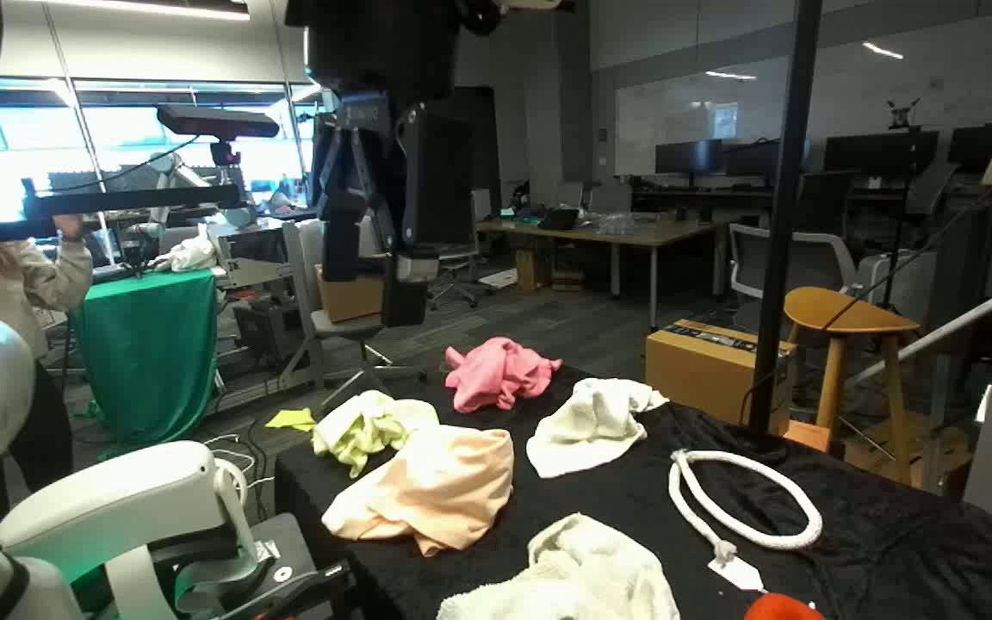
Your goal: Pile up all the objects on the black table
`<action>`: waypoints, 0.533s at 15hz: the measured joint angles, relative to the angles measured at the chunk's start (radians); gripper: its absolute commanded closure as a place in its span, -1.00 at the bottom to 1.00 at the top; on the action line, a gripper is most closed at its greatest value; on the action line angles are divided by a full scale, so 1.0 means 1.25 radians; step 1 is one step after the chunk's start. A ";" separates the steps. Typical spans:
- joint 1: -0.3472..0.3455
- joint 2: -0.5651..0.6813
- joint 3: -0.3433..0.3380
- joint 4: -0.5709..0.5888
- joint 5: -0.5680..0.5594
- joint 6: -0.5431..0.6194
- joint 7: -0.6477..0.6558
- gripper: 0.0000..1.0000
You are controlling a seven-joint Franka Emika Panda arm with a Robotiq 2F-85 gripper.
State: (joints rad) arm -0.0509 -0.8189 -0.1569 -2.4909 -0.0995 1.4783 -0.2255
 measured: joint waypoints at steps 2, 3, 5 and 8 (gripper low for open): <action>0.000 -0.001 0.000 0.004 0.000 0.001 0.000 -1.00; 0.000 -0.002 0.000 0.006 0.000 0.001 0.000 -1.00; 0.000 -0.002 0.000 0.007 0.000 0.001 0.000 -1.00; 0.002 0.000 0.002 0.004 0.000 0.001 0.000 -1.00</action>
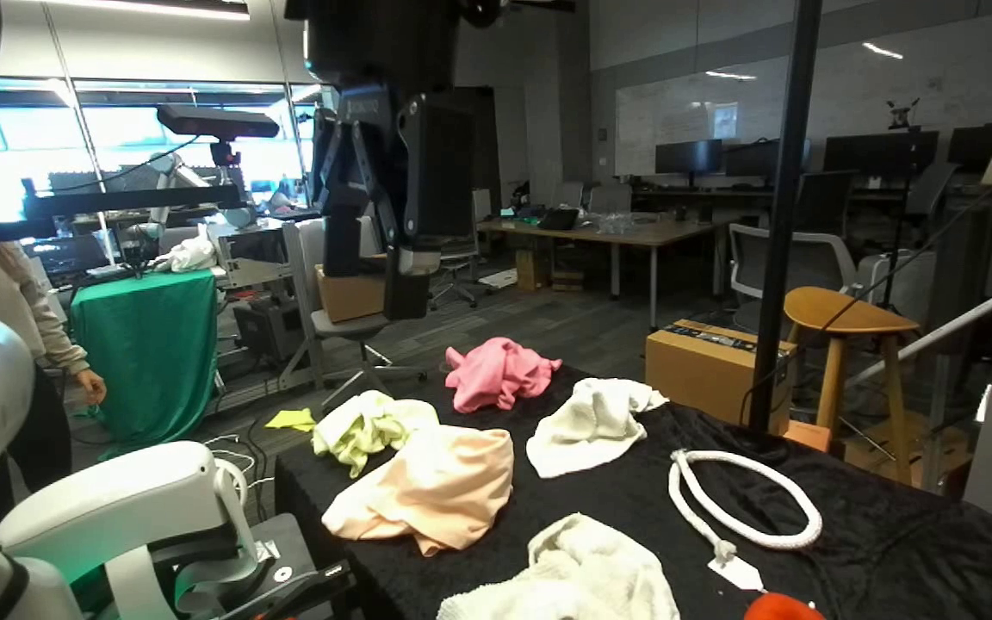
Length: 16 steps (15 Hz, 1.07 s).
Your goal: Pile up all the objects on the black table
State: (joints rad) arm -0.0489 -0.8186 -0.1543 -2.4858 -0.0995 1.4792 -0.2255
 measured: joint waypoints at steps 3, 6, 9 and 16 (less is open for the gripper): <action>0.023 0.015 0.030 -0.006 0.000 0.008 0.000 -1.00; 0.071 0.046 0.092 -0.005 0.003 0.034 0.003 -1.00; 0.125 0.099 0.162 0.009 0.006 0.076 0.018 -1.00; 0.190 0.287 0.262 0.124 0.004 0.149 0.047 -1.00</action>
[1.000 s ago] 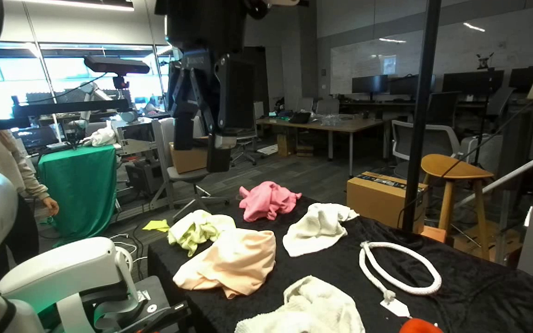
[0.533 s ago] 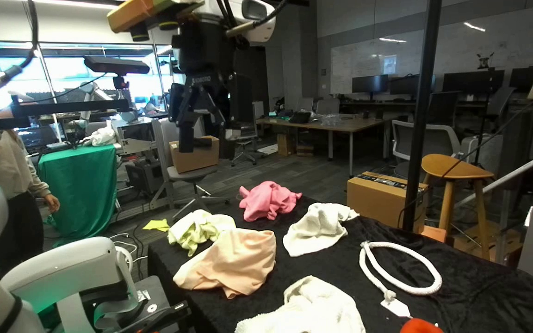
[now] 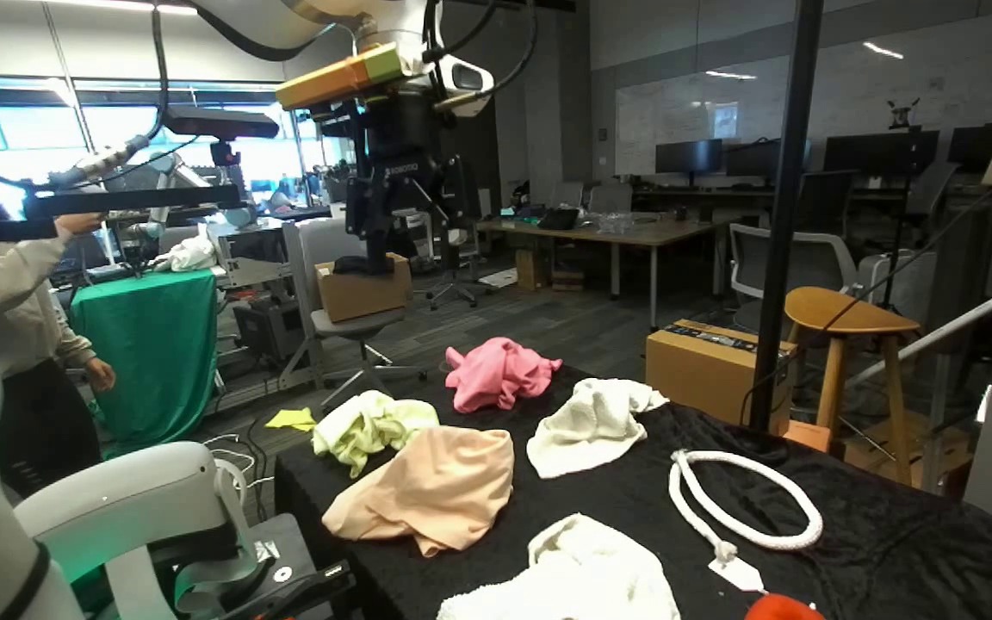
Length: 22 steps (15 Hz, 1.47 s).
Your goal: Pile up all the objects on the black table
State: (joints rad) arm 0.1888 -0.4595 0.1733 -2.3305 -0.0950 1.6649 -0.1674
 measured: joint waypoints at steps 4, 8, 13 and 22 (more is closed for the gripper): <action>0.007 0.128 0.022 0.091 -0.006 0.011 -0.002 -1.00; 0.020 0.263 0.056 0.192 -0.008 0.018 0.002 -1.00; 0.065 0.410 0.102 0.322 -0.017 0.053 0.061 -1.00; 0.168 0.641 0.120 0.528 -0.061 0.113 0.156 -1.00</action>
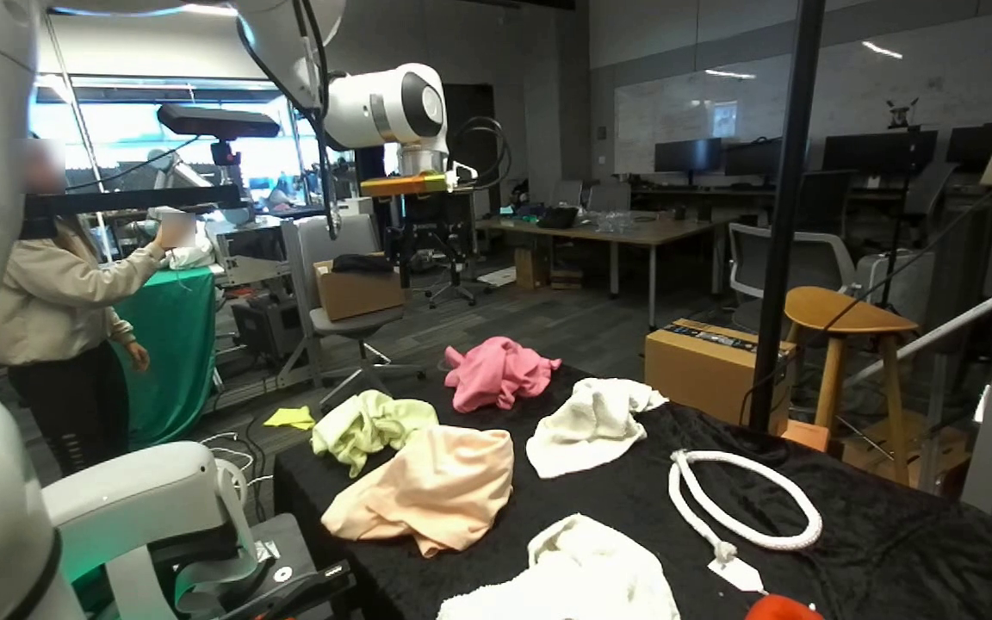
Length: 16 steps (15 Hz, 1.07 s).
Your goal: Pile up all the objects on the black table
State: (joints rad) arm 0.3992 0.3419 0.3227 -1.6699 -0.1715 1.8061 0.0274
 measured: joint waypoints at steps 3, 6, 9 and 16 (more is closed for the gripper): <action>0.032 0.062 -0.001 0.056 -0.012 0.016 0.025 -1.00; 0.067 0.115 -0.006 0.102 -0.017 0.058 0.065 -1.00; 0.096 0.159 -0.014 0.132 -0.017 0.117 0.099 -1.00; 0.146 0.217 -0.080 0.144 -0.069 0.243 0.172 -1.00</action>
State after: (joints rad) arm 0.5818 0.6133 0.2232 -1.4894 -0.2578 2.1099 0.2419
